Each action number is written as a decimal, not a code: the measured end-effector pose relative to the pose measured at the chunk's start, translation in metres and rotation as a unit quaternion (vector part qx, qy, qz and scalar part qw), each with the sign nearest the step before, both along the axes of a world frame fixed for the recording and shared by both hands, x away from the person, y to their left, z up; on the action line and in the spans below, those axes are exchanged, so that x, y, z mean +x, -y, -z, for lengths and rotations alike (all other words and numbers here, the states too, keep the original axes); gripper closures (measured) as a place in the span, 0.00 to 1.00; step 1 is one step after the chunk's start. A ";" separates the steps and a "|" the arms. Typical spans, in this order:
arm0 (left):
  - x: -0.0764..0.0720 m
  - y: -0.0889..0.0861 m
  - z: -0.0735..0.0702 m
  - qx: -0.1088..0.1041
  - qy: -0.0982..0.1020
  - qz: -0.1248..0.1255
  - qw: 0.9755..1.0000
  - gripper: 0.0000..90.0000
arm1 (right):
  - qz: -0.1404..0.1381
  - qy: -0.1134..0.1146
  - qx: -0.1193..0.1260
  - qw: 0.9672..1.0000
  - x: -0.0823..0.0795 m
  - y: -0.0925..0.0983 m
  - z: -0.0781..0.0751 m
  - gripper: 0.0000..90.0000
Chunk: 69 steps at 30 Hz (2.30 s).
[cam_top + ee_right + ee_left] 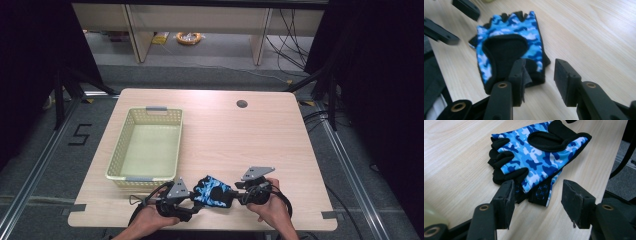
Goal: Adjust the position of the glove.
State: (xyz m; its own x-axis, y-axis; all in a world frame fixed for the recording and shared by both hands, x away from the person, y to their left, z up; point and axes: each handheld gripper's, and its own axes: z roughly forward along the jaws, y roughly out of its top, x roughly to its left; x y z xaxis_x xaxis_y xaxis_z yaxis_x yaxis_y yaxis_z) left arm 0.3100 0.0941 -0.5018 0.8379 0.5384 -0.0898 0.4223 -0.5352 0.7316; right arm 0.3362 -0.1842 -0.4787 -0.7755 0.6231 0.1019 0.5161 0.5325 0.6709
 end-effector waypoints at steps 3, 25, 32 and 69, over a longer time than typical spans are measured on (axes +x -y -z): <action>0.004 0.004 0.002 0.011 0.007 0.010 1.000 0.51 | 0.009 -0.012 0.009 1.000 0.000 -0.010 0.000 0.60; -0.005 0.009 -0.008 0.038 0.080 0.029 0.996 0.92 | 0.014 -0.005 0.017 1.000 0.015 -0.019 0.003 1.00; -0.008 0.007 -0.007 0.051 0.077 0.041 0.995 0.91 | -0.006 0.014 0.005 1.000 0.016 -0.029 -0.007 1.00; -0.020 0.001 -0.001 0.044 0.038 0.033 0.998 0.60 | 0.012 -0.016 0.000 1.000 0.029 -0.030 -0.002 0.58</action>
State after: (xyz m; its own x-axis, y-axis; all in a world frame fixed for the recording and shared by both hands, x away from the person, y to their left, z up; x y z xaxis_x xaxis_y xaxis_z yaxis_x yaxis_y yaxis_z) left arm 0.2898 0.0935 -0.5007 0.8742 0.4851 0.0205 0.3291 -0.6231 0.7095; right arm 0.3656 -0.1542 -0.4772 -0.7568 0.6413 0.1264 0.5497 0.5199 0.6538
